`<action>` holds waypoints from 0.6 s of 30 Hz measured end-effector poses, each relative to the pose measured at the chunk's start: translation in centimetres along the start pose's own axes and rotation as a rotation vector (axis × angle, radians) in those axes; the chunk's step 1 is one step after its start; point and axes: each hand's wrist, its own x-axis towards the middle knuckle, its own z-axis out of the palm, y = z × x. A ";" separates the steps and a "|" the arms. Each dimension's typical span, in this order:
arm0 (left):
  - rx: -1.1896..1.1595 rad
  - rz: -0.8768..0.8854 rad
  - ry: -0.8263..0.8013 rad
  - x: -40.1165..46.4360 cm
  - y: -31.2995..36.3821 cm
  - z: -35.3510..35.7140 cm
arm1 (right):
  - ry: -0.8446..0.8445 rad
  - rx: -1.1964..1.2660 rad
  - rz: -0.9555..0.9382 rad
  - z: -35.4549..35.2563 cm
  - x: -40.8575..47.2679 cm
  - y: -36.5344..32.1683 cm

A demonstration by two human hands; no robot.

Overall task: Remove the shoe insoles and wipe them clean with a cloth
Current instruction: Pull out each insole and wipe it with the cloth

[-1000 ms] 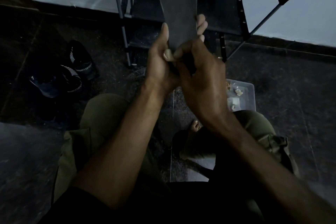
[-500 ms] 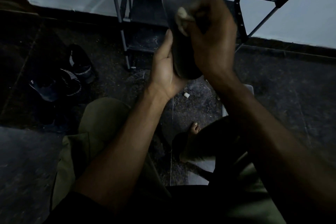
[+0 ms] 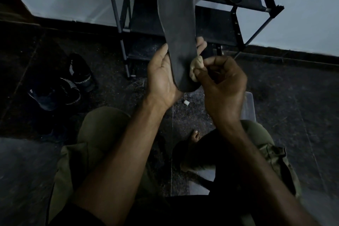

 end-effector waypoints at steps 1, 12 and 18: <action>-0.033 -0.006 -0.030 0.2 0.0 -0.4 | -0.018 -0.016 -0.004 -0.1 -0.1 0.1; 0.124 0.070 -0.032 0.3 2.2 -1.9 | -0.187 -0.156 -0.069 0.2 -0.7 0.1; 0.109 0.003 -0.029 0.3 1.4 -1.6 | -0.153 -0.389 -0.347 1.8 4.1 1.0</action>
